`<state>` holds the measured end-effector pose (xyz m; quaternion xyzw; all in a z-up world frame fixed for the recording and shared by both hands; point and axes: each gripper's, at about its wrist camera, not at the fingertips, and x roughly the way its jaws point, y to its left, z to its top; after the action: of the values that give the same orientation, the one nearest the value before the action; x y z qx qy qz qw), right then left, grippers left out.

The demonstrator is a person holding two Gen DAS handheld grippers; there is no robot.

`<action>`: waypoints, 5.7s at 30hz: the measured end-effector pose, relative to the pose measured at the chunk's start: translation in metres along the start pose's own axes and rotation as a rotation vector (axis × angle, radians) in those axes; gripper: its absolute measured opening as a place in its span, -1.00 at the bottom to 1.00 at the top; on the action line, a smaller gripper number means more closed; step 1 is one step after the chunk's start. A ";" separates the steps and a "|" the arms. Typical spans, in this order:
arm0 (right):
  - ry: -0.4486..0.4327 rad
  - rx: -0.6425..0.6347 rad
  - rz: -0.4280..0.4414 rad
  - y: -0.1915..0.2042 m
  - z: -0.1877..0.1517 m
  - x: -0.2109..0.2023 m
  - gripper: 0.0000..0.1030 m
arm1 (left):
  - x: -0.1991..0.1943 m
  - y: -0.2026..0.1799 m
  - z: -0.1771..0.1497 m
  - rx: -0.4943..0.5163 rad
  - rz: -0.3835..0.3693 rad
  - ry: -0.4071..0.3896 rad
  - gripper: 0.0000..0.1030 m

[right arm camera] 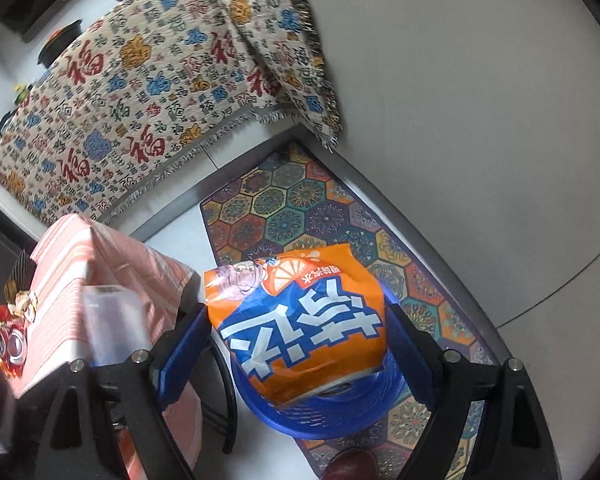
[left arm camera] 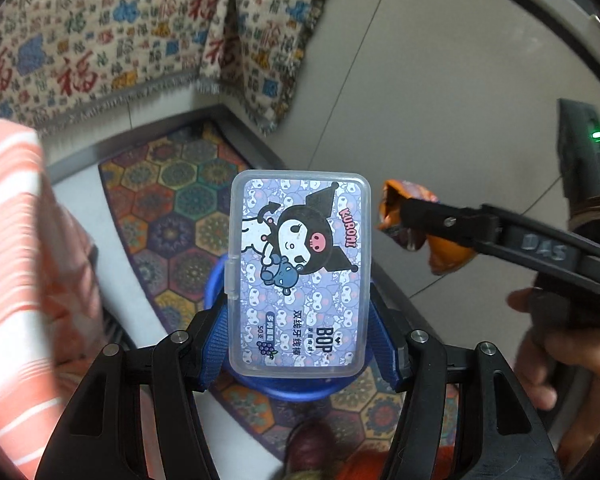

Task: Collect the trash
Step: 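Carry both items to the blue basket and open both tools to drop them, then return both tools to the table and grasp the floral paper box with the left tool, then hold the floral box in the left tool while the right tool grasps the red Coca-Cola bag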

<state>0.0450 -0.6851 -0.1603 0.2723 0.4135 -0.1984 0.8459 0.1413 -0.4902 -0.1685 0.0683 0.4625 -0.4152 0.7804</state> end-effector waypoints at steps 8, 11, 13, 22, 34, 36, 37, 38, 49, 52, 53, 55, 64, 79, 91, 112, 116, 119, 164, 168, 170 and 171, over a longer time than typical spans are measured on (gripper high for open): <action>0.003 0.072 0.014 -0.020 0.004 0.008 0.73 | 0.032 0.000 0.003 -0.002 0.003 0.024 0.22; 0.001 0.079 0.018 -0.023 0.006 0.010 0.75 | 0.040 -0.003 0.006 0.019 0.011 0.016 0.23; 0.000 0.087 0.026 -0.023 0.007 0.012 0.75 | 0.047 -0.004 0.006 0.034 0.019 0.019 0.33; -0.002 0.097 0.025 -0.022 0.010 0.013 0.75 | 0.045 -0.003 0.009 0.026 0.015 -0.018 0.70; -0.102 -0.008 0.012 0.014 0.013 -0.017 0.75 | -0.084 0.017 -0.012 -0.023 0.003 -0.155 0.75; -0.151 -0.064 0.025 0.036 0.010 -0.032 0.75 | -0.112 0.024 -0.023 -0.018 0.026 -0.173 0.79; -0.167 -0.093 0.028 0.047 0.009 -0.036 0.75 | -0.121 0.028 -0.027 -0.018 0.037 -0.177 0.79; -0.183 -0.128 0.033 0.061 0.006 -0.042 0.75 | -0.136 0.036 -0.036 -0.022 0.057 -0.181 0.81; -0.170 -0.552 0.204 0.244 -0.076 -0.063 0.75 | -0.225 0.186 -0.136 -0.216 0.390 -0.133 0.86; -0.106 -0.662 0.257 0.296 -0.109 -0.051 0.75 | -0.249 0.234 -0.165 -0.288 0.499 -0.117 0.86; -0.088 -0.686 0.270 0.309 -0.117 -0.047 0.75 | -0.254 0.244 -0.173 -0.303 0.523 -0.110 0.86; -0.039 -0.738 0.298 0.335 -0.135 -0.037 0.75 | -0.264 0.264 -0.187 -0.334 0.572 -0.097 0.86; 0.078 -0.847 0.312 0.395 -0.190 -0.007 0.77 | -0.277 0.318 -0.205 -0.399 0.643 -0.087 0.97; 0.064 -0.876 0.265 0.420 -0.192 0.007 1.00 | -0.259 0.382 -0.150 -0.394 0.633 -0.089 0.99; 0.084 -0.946 0.330 0.453 -0.171 0.030 1.00 | -0.253 0.422 -0.124 -0.444 0.652 -0.123 0.89; -0.012 -0.845 0.476 0.438 -0.177 -0.020 0.57 | -0.295 0.385 -0.194 -0.393 0.670 -0.131 0.44; -0.077 -0.793 0.435 0.471 -0.164 -0.020 0.57 | -0.294 0.384 -0.193 -0.411 0.675 -0.137 0.44; -0.082 -0.800 0.410 0.486 -0.164 -0.008 0.22 | -0.296 0.386 -0.196 -0.422 0.653 -0.145 0.45; -0.067 -0.785 0.263 0.434 -0.112 0.033 0.68 | -0.288 0.384 -0.193 -0.378 0.626 -0.142 0.84; -0.041 -0.775 0.300 0.431 -0.114 0.021 0.68 | -0.287 0.383 -0.193 -0.371 0.612 -0.141 0.44; -0.042 -0.766 0.320 0.424 -0.115 0.010 0.68 | -0.289 0.380 -0.192 -0.368 0.586 -0.152 0.43; -0.048 -0.764 0.335 0.420 -0.115 0.002 0.68 | -0.290 0.378 -0.192 -0.367 0.567 -0.159 0.42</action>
<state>0.2137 -0.2891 -0.0965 -0.0024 0.3877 0.1034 0.9160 0.2166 0.0180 -0.1556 0.0202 0.4297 -0.0957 0.8976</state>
